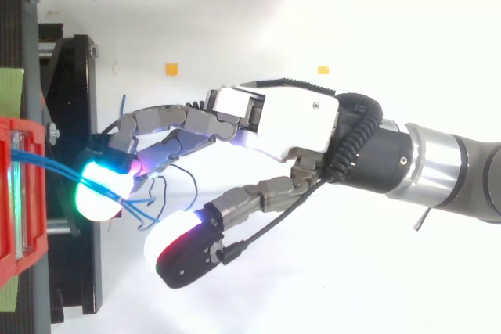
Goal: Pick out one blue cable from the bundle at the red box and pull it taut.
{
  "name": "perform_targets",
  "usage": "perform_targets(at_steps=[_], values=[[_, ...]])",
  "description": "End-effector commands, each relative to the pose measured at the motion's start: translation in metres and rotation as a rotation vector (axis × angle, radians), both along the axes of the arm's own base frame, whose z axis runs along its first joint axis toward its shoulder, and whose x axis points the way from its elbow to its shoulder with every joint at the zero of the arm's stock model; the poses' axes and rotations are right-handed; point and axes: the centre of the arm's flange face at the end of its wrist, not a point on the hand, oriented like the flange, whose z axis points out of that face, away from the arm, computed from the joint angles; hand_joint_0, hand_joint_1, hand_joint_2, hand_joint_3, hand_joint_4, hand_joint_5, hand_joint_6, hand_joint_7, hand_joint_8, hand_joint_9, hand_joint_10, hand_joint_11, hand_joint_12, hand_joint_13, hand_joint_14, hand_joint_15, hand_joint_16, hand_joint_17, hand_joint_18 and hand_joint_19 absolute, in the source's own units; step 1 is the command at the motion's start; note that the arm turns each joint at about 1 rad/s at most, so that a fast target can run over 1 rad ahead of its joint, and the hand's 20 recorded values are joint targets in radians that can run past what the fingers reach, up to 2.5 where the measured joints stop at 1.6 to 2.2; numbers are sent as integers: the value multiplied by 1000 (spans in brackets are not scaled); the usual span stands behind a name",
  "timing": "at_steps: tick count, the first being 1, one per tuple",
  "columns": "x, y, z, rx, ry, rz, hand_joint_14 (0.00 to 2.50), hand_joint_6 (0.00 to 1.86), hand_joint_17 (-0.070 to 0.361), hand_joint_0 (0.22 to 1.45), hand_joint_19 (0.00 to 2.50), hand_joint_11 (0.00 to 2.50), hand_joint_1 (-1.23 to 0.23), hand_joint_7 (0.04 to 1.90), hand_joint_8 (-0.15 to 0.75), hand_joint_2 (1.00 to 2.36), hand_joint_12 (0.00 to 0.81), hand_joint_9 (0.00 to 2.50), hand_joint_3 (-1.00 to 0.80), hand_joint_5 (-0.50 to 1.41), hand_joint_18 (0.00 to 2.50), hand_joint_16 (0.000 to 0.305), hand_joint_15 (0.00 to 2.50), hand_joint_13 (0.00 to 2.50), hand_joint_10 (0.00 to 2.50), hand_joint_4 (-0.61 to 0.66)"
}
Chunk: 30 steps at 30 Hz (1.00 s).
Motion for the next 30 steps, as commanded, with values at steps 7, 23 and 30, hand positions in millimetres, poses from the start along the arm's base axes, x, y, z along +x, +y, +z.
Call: perform_targets(at_steps=[7,23,30], values=[[0,0,1,2,-4,3,18,501,114,603,648,548,-651,1204,249,1011,351,676,-364,-143,519,51,466,737,19,165],[1,-3,2,-2,-8,37,19,616,114,626,649,585,-634,1089,252,1016,356,749,-277,-143,550,51,486,786,23,135],[1,-8,3,-1,-11,48,21,668,114,633,656,613,-648,1007,253,1020,355,776,-185,-152,560,51,503,805,20,132]])
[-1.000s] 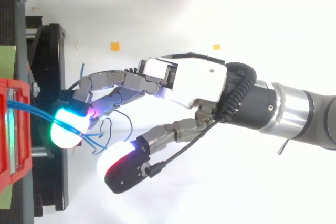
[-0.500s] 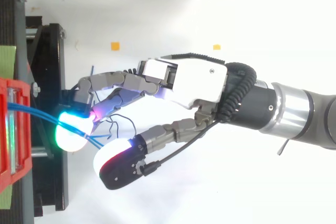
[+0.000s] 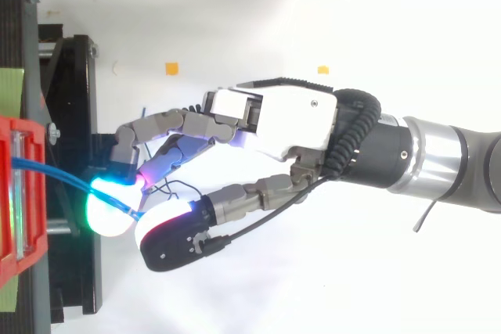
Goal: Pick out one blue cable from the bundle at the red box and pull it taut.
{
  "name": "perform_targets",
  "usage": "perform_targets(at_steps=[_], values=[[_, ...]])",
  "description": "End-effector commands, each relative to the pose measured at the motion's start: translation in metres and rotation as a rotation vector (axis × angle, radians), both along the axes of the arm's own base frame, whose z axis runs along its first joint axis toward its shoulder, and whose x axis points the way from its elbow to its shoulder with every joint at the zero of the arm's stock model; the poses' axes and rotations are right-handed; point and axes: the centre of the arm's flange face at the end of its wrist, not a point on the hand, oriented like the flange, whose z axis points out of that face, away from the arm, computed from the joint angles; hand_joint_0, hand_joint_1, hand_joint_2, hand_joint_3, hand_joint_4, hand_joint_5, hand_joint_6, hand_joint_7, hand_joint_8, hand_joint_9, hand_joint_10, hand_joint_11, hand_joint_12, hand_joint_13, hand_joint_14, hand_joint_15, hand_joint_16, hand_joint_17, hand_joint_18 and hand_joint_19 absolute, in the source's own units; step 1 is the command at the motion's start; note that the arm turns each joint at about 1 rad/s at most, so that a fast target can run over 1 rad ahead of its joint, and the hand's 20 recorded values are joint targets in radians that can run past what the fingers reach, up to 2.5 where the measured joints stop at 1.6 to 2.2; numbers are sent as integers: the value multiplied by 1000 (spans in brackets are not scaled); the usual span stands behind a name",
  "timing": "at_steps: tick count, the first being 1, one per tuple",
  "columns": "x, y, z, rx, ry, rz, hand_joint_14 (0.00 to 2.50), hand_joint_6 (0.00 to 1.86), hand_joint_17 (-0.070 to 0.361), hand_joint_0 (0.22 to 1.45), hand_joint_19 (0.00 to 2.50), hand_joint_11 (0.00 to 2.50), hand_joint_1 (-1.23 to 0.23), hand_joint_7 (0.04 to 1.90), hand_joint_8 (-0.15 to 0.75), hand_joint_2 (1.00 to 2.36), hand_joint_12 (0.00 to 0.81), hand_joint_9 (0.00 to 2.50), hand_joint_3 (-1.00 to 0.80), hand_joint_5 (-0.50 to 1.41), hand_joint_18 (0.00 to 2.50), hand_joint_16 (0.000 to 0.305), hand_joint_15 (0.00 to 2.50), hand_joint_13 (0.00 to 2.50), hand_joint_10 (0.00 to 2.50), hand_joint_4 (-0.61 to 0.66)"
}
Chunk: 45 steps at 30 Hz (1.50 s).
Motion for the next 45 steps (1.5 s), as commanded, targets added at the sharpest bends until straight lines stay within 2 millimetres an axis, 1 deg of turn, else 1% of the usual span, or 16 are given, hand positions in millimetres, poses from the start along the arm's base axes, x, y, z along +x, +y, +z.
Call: perform_targets(at_steps=[1,4,9,13,17,20,24,27,34,45], values=[[0,-2,0,-1,-1,7,19,671,114,636,655,615,-650,1010,256,1019,355,783,-180,-152,560,51,503,808,22,139],[0,-3,0,2,-2,14,19,677,114,639,656,627,-651,1001,255,1018,356,785,-182,-154,564,51,506,808,23,139],[1,-6,2,7,-16,19,19,699,115,595,655,666,-656,973,258,1011,360,816,-352,-157,567,51,512,824,24,147],[2,-7,3,8,-24,25,20,793,115,589,661,724,-646,844,266,1005,361,892,-446,-167,591,51,528,861,25,169],[2,-7,3,8,-23,32,20,847,115,595,660,787,-658,830,268,1002,359,960,-482,-169,624,51,550,902,27,174],[2,-8,3,6,-23,38,21,875,114,612,651,827,-676,823,271,1006,362,1013,-441,-164,646,51,568,937,27,154],[2,-8,3,5,-25,47,21,908,113,615,658,839,-702,798,268,1015,361,1028,-313,-165,656,50,578,951,28,71],[2,-8,3,5,-25,47,21,921,113,618,659,861,-723,796,271,1018,365,1045,-254,-166,665,50,579,962,27,35],[2,-9,3,4,-28,48,21,938,114,628,656,861,-761,807,273,1019,363,1048,-202,-167,691,51,589,974,27,-27],[2,-14,4,12,-29,64,24,948,113,657,653,870,-804,831,272,1019,356,1061,-194,-171,719,50,611,996,25,-65]])
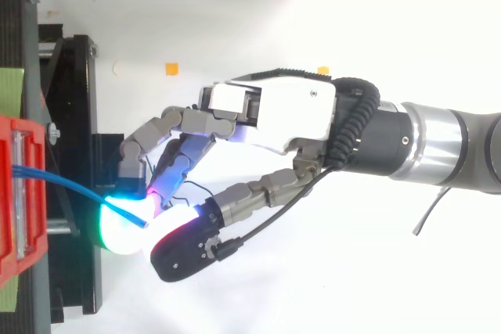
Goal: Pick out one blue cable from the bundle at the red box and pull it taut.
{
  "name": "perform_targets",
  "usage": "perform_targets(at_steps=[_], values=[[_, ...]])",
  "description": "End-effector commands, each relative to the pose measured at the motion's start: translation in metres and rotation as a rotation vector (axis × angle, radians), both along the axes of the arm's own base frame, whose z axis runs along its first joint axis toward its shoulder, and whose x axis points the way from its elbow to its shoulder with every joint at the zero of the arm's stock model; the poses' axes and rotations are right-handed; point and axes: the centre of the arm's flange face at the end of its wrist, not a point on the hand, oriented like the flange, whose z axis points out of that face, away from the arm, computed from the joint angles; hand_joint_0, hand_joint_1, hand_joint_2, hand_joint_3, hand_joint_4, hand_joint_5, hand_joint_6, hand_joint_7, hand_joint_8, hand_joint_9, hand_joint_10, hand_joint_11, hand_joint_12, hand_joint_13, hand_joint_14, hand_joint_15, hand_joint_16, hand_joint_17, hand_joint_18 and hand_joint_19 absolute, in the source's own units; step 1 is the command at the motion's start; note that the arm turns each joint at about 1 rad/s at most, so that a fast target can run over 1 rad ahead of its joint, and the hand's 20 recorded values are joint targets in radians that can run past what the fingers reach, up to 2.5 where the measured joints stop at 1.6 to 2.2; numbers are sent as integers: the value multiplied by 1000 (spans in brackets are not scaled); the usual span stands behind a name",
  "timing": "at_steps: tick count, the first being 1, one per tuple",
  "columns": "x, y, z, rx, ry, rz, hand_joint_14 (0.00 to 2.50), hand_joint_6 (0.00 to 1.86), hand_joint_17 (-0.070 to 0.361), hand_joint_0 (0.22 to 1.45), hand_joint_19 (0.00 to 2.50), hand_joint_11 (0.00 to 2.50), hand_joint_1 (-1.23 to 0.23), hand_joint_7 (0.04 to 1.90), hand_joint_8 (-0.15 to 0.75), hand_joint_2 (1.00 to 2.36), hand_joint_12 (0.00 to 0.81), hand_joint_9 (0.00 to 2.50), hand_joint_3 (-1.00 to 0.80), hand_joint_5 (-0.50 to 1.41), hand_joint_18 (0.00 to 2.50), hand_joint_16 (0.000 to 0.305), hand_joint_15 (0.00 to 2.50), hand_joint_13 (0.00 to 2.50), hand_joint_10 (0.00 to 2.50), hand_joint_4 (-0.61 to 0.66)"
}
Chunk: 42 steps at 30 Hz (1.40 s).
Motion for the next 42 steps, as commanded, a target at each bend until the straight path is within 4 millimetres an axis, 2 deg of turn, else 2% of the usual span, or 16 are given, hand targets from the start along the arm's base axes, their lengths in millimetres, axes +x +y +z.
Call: perform_targets(at_steps=[1,6,18,23,25,28,35,37,42], values=[[0,-3,0,4,3,7,22,948,113,659,653,871,-805,831,271,1019,357,1061,-197,-171,719,50,603,999,28,-65],[-1,-10,1,23,3,41,22,950,112,675,652,868,-821,865,270,1019,357,1068,-199,-173,730,50,609,1005,27,-84],[9,-28,24,40,40,88,23,957,108,739,647,881,-921,901,272,1019,355,1125,-239,-164,765,48,627,1040,29,-147],[11,-38,32,38,65,83,25,956,105,797,652,895,-953,931,272,1013,345,1139,-346,-163,780,47,649,1062,29,-195],[11,-41,33,36,66,80,25,959,104,834,667,895,-963,974,269,1003,343,1149,-459,-168,791,46,645,1077,28,-176],[10,-41,33,36,68,78,24,961,104,846,671,911,-953,954,265,1000,340,1158,-500,-171,797,46,665,1091,30,-158],[10,-43,31,36,69,77,26,954,104,779,621,911,-961,868,261,1000,344,1165,-500,-172,845,46,654,1109,30,-61],[10,-43,33,36,68,77,26,942,104,723,621,911,-974,847,261,1000,343,1169,-500,-167,845,46,652,1116,28,4],[10,-43,33,36,66,77,24,930,106,612,655,916,-952,791,275,1000,360,1211,-500,-157,846,47,662,1131,27,63]])
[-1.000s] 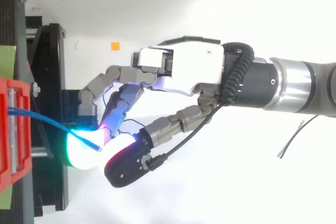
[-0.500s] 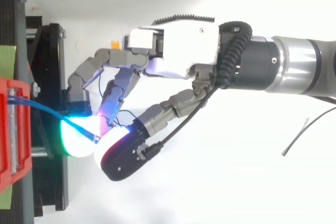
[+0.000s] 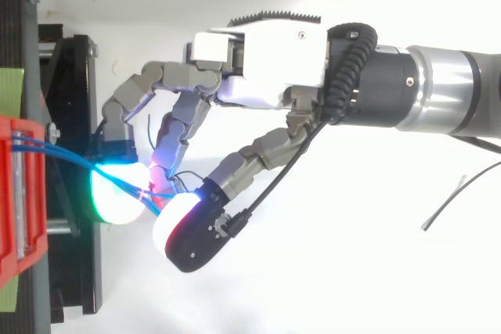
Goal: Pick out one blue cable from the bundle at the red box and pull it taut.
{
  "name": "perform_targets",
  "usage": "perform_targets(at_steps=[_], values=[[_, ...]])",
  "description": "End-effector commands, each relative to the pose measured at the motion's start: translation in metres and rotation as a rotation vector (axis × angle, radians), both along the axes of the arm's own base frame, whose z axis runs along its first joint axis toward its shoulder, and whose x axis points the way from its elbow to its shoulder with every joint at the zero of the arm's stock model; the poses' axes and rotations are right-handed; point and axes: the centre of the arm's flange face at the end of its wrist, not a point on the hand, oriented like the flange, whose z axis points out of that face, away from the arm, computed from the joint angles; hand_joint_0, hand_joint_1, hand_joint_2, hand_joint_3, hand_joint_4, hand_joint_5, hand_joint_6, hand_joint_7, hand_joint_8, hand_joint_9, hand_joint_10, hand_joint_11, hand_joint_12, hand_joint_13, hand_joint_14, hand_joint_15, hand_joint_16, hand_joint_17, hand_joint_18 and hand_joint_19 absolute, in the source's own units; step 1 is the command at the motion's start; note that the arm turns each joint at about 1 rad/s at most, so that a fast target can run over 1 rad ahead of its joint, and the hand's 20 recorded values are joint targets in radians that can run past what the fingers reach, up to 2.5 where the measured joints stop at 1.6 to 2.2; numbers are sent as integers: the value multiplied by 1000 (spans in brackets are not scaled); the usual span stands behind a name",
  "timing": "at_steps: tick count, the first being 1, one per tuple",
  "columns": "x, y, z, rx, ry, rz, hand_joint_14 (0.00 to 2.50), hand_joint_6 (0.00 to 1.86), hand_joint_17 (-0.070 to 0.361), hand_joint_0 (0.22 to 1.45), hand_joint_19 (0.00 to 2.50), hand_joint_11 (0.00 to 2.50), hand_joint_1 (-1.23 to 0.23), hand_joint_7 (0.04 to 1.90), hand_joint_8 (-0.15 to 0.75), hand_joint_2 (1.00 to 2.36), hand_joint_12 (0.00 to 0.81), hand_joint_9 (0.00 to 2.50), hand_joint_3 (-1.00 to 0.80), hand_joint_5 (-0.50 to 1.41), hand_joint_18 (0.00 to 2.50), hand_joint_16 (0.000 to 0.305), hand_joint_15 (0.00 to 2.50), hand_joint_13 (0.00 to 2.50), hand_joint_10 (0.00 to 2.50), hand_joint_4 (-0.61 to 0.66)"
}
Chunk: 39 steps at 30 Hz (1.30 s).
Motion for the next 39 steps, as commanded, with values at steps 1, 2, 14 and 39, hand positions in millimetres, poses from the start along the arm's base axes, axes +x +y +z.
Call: perform_targets(at_steps=[1,2,14,39], values=[[0,0,0,0,0,0,25,923,108,612,655,910,-924,792,279,1000,360,1220,-500,-155,850,48,656,1136,30,71],[0,0,0,-1,0,0,24,919,108,614,654,918,-920,800,278,1000,363,1227,-500,-154,850,48,660,1142,30,67],[0,0,0,-3,0,-1,24,856,116,614,699,910,-632,904,285,1000,385,1293,-500,-131,872,52,656,1200,31,62],[0,0,0,-3,0,-1,26,941,113,710,674,951,-942,947,278,1000,368,1324,-500,-127,929,50,679,1216,32,-86]])
